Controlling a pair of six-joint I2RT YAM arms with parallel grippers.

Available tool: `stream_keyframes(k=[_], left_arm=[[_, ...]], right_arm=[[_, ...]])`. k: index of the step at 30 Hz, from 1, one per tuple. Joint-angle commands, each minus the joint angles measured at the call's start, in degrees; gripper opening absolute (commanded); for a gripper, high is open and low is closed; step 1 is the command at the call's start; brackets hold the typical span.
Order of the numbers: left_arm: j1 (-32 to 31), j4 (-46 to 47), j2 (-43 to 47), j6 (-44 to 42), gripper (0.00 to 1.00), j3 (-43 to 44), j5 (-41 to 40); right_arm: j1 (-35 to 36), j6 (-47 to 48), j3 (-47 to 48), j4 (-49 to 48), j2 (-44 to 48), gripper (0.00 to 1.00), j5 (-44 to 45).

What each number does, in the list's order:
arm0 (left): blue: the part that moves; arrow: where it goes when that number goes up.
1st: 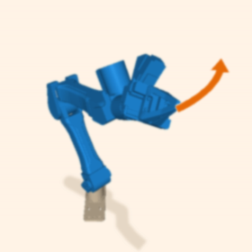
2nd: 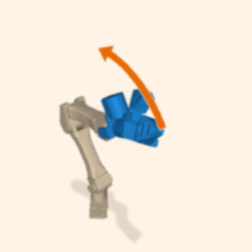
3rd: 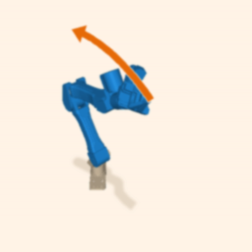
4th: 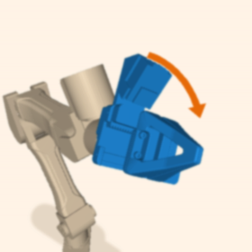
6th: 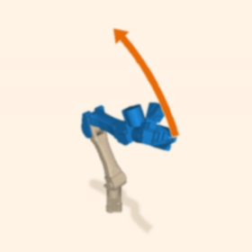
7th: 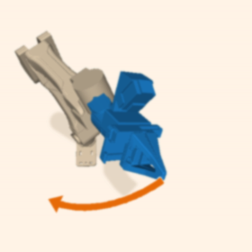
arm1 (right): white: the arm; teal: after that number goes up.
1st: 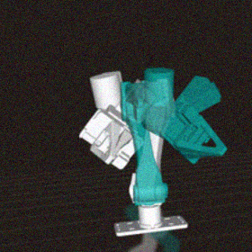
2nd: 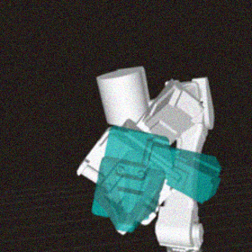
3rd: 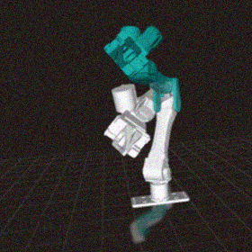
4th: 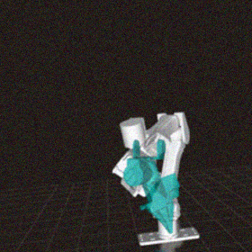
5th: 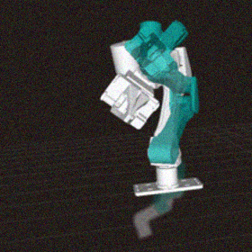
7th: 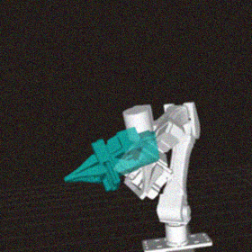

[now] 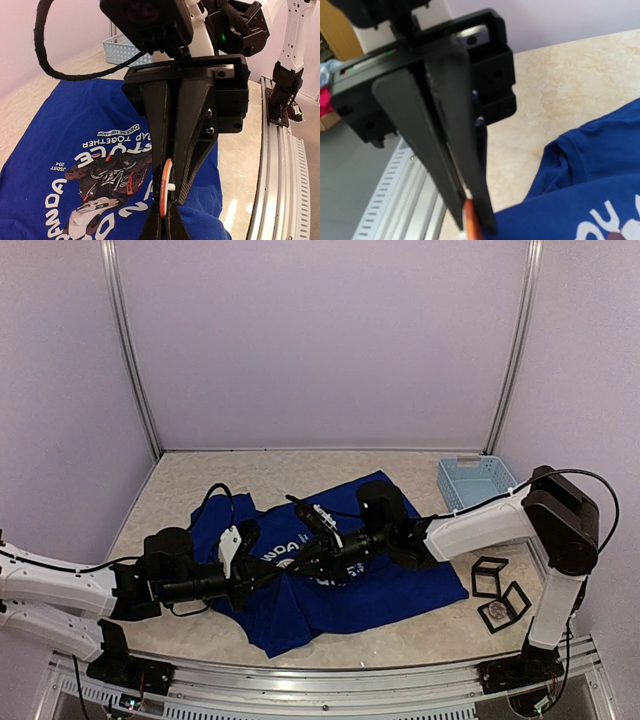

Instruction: Pin the brooch onto the clothing

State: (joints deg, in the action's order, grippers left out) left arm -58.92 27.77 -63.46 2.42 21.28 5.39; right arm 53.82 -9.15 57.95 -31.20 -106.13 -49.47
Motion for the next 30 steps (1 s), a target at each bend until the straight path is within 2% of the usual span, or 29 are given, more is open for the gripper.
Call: stream_keyframes(k=[1, 5, 14, 21, 30], left_arm=[[-1.2, 2.72, 0.97, -0.69, 0.0, 0.78, 3.39], [-1.26, 2.56, 0.62, -0.57, 0.0, 0.78, 3.34], [-1.46, 2.38, 0.89, -0.57, 0.0, 0.69, 2.92], [-1.65, 2.16, 1.06, -0.66, 0.0, 0.61, 2.41], [-2.68, 0.24, 0.14, -2.13, 0.0, 0.61, -6.51]], right_arm=[[-1.48, -7.38, -1.43, -8.34, -1.1, 0.03, 5.91], [-1.61, -10.85, -3.11, -13.71, -1.26, 0.07, 6.8], [-1.77, -11.29, -4.61, -14.46, -0.34, 0.13, 8.82], [-1.92, -11.06, -5.44, -14.78, 0.04, 0.15, 9.11], [-1.94, -5.24, -7.09, -12.73, 3.91, 0.33, 4.91]])
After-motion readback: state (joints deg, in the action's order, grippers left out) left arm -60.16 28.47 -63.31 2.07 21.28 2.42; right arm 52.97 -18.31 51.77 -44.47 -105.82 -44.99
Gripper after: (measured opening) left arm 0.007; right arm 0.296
